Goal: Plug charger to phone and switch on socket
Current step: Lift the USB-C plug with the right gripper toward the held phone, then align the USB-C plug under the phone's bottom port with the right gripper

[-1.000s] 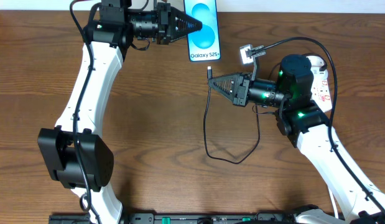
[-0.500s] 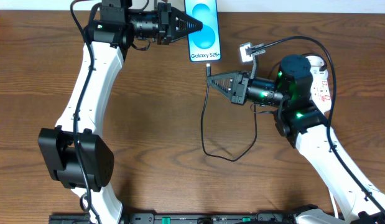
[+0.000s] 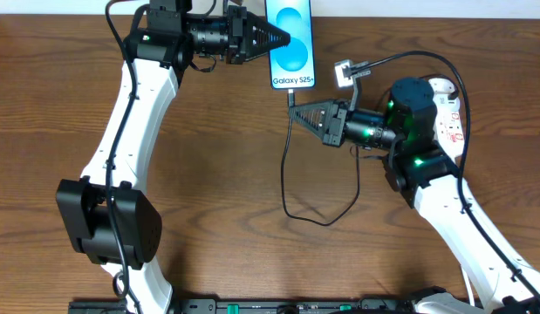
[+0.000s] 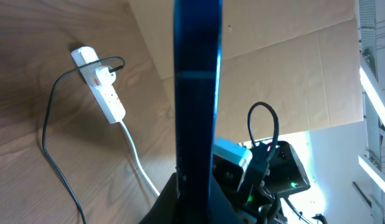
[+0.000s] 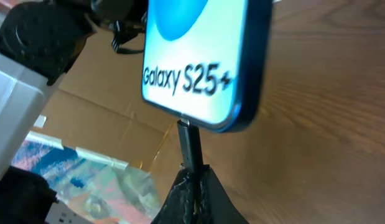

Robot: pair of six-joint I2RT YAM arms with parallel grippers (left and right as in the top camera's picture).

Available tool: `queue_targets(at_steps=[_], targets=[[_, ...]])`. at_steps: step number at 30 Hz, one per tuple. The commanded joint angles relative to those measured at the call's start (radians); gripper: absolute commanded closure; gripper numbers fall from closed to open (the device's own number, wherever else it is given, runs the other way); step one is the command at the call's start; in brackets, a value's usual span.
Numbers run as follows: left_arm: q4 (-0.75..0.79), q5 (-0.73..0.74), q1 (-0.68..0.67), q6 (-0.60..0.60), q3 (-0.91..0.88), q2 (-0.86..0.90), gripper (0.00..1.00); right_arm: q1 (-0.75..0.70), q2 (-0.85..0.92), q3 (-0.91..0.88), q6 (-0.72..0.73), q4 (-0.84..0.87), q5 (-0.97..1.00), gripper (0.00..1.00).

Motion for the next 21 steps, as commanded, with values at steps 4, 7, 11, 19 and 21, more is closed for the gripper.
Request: queue_targets(at_steps=[4,7,11,19,21], targets=[[0.007,0.008,0.003,0.010,0.013,-0.027,0.93,-0.008,-0.008,0.004,0.007,0.008,-0.040,0.99],[0.007,0.008,0.003,0.010,0.013,-0.027,0.93,-0.008,-0.008,0.004,0.008,0.008,-0.040,0.99],[0.007,-0.013,0.004,0.010,0.013,-0.027,0.93,-0.008,-0.008,0.004,0.008,0.006,-0.061,0.99],[0.007,-0.018,0.004,0.018,0.013,-0.027,0.93,-0.009,-0.008,0.004,0.015,0.006,-0.054,0.99],[0.007,-0.018,0.003,0.018,0.013,-0.027,0.93,-0.010,-0.008,0.004,0.014,0.006,-0.043,0.99]])
